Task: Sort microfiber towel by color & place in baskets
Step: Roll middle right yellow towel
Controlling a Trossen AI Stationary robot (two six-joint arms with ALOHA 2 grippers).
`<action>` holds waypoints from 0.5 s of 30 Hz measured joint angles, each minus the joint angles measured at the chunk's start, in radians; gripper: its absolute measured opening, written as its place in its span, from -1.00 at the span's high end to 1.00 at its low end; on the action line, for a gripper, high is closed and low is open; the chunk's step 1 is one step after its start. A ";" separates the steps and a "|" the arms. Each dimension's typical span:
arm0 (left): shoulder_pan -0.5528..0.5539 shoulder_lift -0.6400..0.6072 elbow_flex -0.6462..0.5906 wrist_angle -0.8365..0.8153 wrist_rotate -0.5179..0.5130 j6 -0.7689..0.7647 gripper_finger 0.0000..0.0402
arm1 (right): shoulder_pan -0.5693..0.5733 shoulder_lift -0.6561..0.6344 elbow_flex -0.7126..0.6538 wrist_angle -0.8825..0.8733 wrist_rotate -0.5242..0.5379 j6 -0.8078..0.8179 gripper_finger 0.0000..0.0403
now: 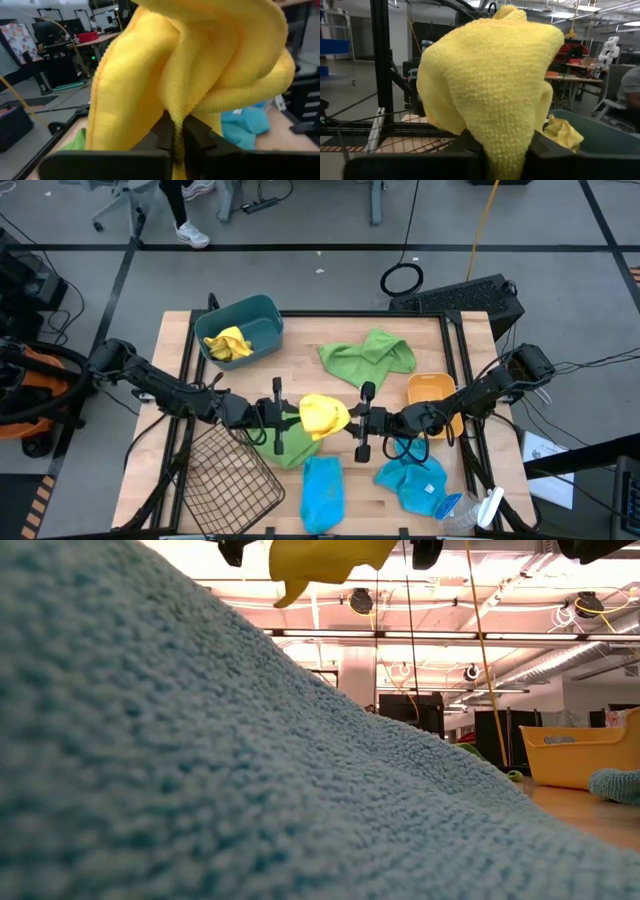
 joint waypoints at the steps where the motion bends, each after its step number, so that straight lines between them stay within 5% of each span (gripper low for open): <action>1: 0.000 0.000 0.000 0.008 0.012 0.000 0.93 | 0.002 0.000 0.000 -0.003 0.000 0.010 0.68; 8: 0.000 -0.005 0.000 -0.029 0.021 -0.003 0.97 | 0.029 0.000 0.000 -0.050 0.029 0.001 0.20; 15: 0.000 -0.043 0.000 -0.155 0.026 -0.028 0.97 | 0.094 0.000 0.000 -0.115 0.246 -0.059 -0.31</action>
